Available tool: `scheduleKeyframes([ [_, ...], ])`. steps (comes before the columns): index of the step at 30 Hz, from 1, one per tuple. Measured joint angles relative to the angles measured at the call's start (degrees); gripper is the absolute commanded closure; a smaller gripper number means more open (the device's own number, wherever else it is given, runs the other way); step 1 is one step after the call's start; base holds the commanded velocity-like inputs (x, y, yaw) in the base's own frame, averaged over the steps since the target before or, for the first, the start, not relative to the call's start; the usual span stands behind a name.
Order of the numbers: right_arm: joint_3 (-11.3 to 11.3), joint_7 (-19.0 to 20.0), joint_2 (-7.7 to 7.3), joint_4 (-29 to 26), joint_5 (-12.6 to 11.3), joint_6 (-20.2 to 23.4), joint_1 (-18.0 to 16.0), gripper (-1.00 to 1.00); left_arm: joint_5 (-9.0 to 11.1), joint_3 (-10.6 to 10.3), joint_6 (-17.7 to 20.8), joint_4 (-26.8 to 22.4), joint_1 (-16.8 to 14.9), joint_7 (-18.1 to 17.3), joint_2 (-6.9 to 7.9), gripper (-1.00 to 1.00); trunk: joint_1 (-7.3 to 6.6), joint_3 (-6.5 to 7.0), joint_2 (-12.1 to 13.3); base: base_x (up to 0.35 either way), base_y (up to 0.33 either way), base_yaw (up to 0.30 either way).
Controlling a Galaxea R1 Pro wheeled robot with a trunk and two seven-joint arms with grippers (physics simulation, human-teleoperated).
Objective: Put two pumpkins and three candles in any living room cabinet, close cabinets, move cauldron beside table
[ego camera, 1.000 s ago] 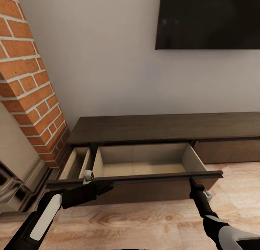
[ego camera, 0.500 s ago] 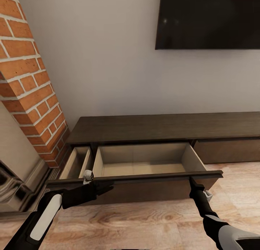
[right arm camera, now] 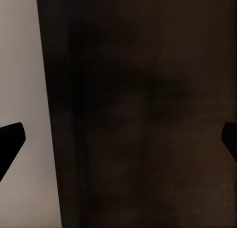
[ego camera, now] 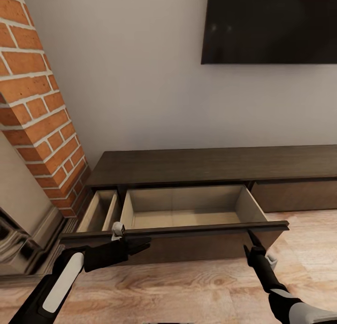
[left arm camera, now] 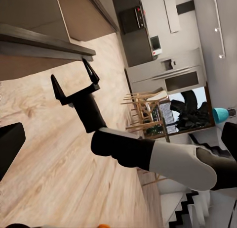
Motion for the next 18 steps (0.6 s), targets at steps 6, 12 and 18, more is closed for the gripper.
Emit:
scheduleKeyframes([
  [6,0.01,0.22,-0.21,0.04,-0.06,0.25,2.81,-1.00,0.25,-0.02,0.00,0.05,0.00,0.05,0.43,-1.00,0.00,0.00,0.00,0.000,0.000,0.000],
  [12,-0.08,0.60,-0.32,0.01,-0.04,1.63,4.24,-1.00,-1.14,0.15,-1.32,-1.19,1.32,1.34,1.28,-1.00,0.01,0.00,0.00,-0.066,0.000,0.000],
  [18,0.09,1.09,-0.34,-0.70,0.09,1.79,5.45,-1.00,-3.30,-0.38,-3.33,-0.98,3.25,3.24,0.52,-1.00,0.01,-0.01,0.00,-0.126,0.000,0.000],
])
